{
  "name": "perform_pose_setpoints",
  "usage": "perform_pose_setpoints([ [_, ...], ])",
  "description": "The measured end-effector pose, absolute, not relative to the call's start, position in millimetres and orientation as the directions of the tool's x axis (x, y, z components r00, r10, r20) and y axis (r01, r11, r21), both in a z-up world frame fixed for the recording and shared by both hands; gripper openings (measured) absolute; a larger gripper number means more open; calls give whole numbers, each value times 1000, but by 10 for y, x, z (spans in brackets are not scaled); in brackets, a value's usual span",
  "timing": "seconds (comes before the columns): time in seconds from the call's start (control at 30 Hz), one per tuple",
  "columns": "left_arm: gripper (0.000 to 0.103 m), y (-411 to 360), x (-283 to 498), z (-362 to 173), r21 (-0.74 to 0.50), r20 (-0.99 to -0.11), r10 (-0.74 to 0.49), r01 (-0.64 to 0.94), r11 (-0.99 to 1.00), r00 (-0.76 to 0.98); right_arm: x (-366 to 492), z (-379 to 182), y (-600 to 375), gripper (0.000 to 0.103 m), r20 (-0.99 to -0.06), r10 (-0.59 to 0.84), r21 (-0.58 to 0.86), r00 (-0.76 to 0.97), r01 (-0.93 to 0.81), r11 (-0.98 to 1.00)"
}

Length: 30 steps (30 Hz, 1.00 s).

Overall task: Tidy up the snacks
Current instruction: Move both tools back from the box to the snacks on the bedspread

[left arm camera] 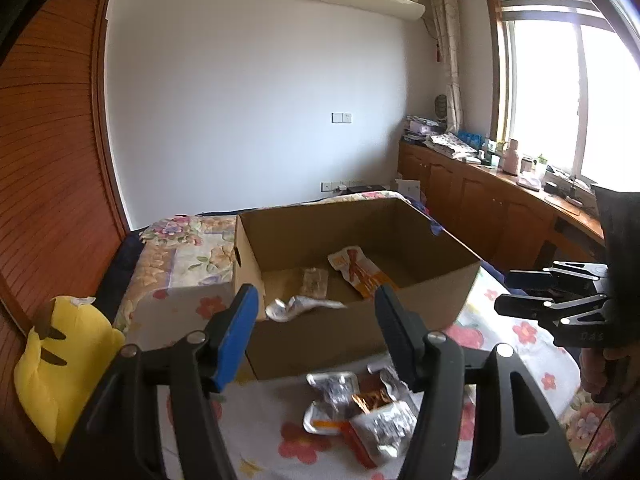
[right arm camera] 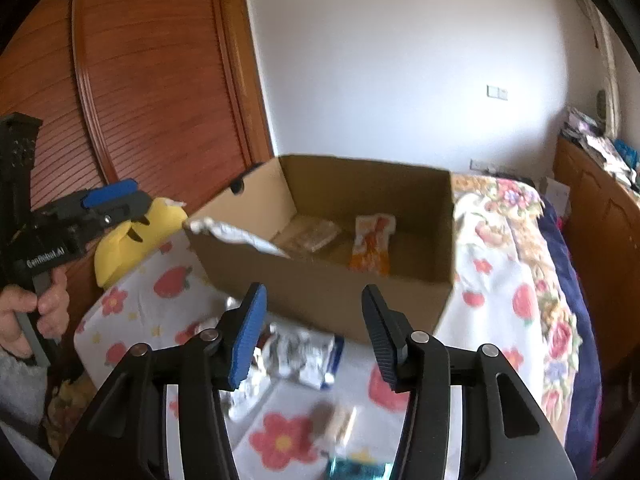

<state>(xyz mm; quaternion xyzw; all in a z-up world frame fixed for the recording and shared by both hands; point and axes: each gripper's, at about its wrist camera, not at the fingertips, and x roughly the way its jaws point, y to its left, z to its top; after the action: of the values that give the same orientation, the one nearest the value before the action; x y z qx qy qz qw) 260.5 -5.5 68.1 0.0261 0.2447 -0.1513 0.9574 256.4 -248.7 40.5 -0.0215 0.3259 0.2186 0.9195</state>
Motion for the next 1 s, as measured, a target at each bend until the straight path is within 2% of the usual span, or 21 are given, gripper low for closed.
perform_pose_setpoints([
  [0.07,60,-77,2530,649,-25,-481,-284,311,950,830,2485,351,-2540,56,-617,371,100,694,-398,912],
  [0.4,61,-194,2242,264,-5,-528,-284,331,943,800,2132,-62,-2785,56,-688,308,96,657,-339,936],
  [1.0,61,-304,2121,-274,-60,-614,-305,342,938,728,1732,-559,-2958,56,-751,325,180,575,-295,938],
])
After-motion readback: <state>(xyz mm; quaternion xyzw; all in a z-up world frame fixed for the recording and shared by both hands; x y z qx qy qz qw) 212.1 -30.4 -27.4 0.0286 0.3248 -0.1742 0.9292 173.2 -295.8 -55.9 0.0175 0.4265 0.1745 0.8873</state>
